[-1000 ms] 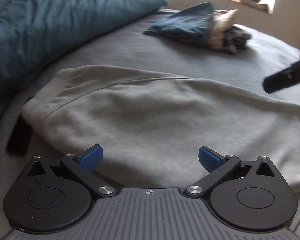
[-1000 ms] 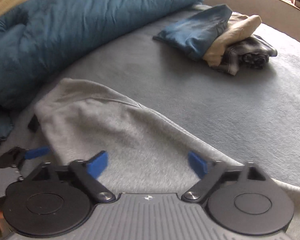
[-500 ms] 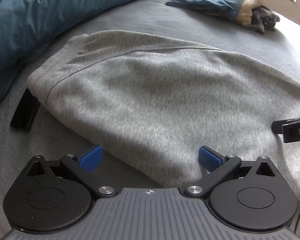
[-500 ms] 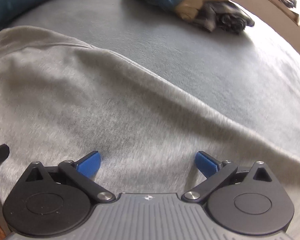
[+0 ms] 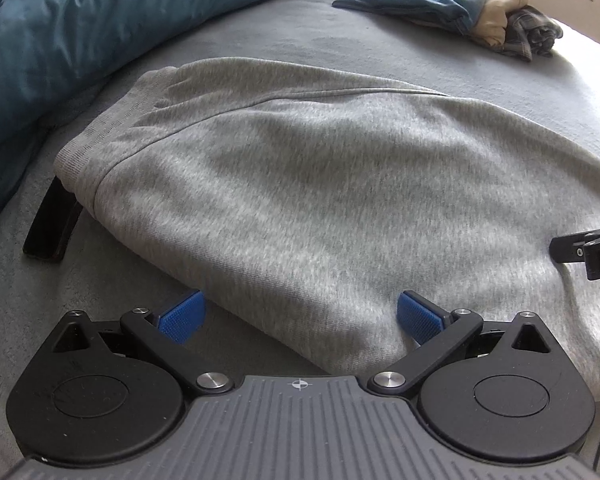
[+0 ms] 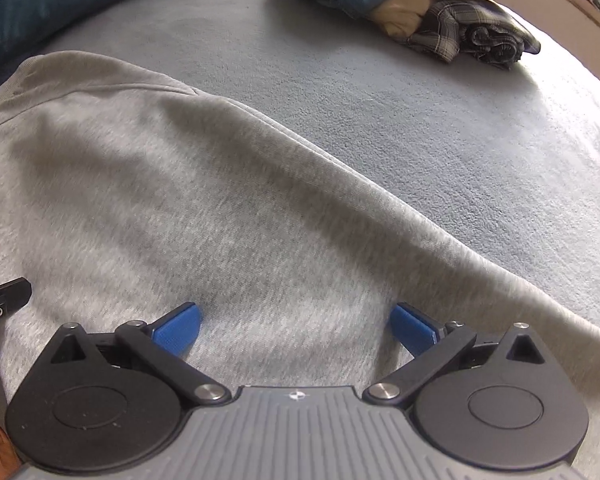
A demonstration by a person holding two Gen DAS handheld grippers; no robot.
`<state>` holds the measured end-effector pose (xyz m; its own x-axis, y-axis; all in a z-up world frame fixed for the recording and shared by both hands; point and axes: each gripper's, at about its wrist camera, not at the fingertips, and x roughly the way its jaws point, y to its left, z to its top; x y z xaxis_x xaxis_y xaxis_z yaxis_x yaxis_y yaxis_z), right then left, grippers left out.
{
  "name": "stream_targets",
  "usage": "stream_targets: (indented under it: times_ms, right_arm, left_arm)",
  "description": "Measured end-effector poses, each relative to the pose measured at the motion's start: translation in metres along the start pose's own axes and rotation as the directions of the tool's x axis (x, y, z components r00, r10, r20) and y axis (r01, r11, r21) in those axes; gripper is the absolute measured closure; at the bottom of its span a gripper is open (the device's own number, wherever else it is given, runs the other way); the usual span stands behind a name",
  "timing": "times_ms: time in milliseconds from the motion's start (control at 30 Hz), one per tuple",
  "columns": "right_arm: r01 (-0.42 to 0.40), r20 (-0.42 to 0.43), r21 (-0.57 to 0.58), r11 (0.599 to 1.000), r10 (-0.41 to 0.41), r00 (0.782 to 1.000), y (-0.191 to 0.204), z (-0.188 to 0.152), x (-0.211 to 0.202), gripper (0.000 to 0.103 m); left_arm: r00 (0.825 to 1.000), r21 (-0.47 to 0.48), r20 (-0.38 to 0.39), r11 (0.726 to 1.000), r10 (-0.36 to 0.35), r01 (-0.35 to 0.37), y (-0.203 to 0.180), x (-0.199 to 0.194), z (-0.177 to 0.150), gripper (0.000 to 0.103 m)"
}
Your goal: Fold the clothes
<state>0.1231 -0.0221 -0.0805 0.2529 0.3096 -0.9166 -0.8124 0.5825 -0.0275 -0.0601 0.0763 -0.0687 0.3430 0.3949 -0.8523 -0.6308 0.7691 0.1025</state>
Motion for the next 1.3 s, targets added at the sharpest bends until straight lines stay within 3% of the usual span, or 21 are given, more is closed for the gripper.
stream_targets:
  times_ms: [267, 467, 667, 867, 1033, 1300]
  right_arm:
    - [-0.026, 0.009, 0.023, 0.999, 0.026, 1.000, -0.004, 0.003, 0.002, 0.000]
    - [-0.039, -0.113, 0.048, 0.998, 0.044, 0.993, -0.005, 0.021, 0.007, 0.000]
    - [-0.080, -0.192, 0.234, 0.969, 0.127, 0.973, -0.022, 0.034, 0.007, 0.000]
    - [-0.062, -0.045, 0.327, 0.943, 0.081, 0.996, -0.018, 0.014, -0.001, 0.000]
    - [-0.015, 0.039, 0.239, 0.971, 0.006, 0.999, -0.004, 0.003, -0.004, 0.000]
    - [-0.018, 0.072, 0.113, 0.993, 0.010, 0.997, 0.000, 0.001, -0.003, 0.000]
  left_arm:
    - [1.000, -0.027, -0.010, 1.000, -0.003, 0.002, 0.003, 0.002, 0.000, 0.000]
    - [0.999, -0.087, -0.031, 0.995, -0.041, 0.038, 0.011, 0.008, 0.000, 0.000]
    - [0.997, -0.121, -0.034, 0.990, -0.072, 0.067, 0.016, 0.010, -0.002, 0.000]
    - [0.996, -0.128, -0.011, 0.988, -0.090, 0.088, 0.018, 0.012, -0.005, 0.000]
    - [0.994, -0.133, 0.017, 0.985, -0.104, 0.105, 0.025, 0.005, -0.006, 0.000]
    - [0.986, -0.129, 0.142, 0.985, -0.092, 0.111, 0.050, -0.018, -0.011, 0.000]
